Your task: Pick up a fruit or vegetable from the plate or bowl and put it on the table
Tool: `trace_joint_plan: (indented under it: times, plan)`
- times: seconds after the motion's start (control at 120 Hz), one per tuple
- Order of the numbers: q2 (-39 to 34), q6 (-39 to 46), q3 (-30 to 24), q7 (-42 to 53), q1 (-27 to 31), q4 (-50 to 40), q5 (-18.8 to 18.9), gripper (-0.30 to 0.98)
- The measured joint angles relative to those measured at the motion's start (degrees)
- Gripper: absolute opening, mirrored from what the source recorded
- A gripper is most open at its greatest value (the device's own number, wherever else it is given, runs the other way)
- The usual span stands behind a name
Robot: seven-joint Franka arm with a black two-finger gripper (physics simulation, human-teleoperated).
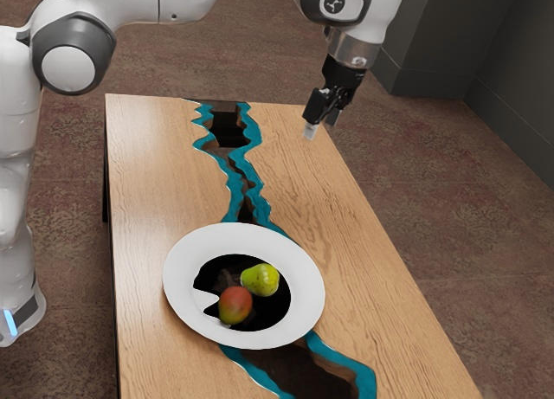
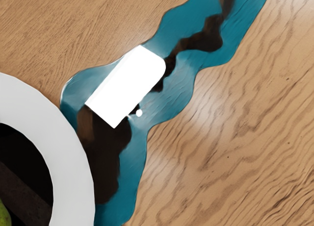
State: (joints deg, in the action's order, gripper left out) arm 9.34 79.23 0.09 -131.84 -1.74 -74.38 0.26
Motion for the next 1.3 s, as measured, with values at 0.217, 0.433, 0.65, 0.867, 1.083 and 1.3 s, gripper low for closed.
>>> trace_joint_plan:
  times: [0.217, 0.433, 0.65, 0.867, 1.083, 1.3]
  plan:
    - [-0.65, 0.01, -1.49, -0.08, -0.41, 0.00, -0.05, 0.69]
    - [-1.73, -0.41, -1.87, 0.80, -8.13, -0.17, 0.33, 0.69]
    - [3.60, -0.29, -1.97, 2.65, -7.56, -0.06, 0.27, 0.69]
    - [6.10, 3.55, -1.88, 25.65, -5.01, -0.65, 8.58, 0.69]
    - [3.90, 7.41, -2.53, 42.26, -8.50, -8.18, 8.09, 0.69]
    - [0.84, 12.42, -2.18, 67.53, -7.67, -11.01, 10.03, 0.69]
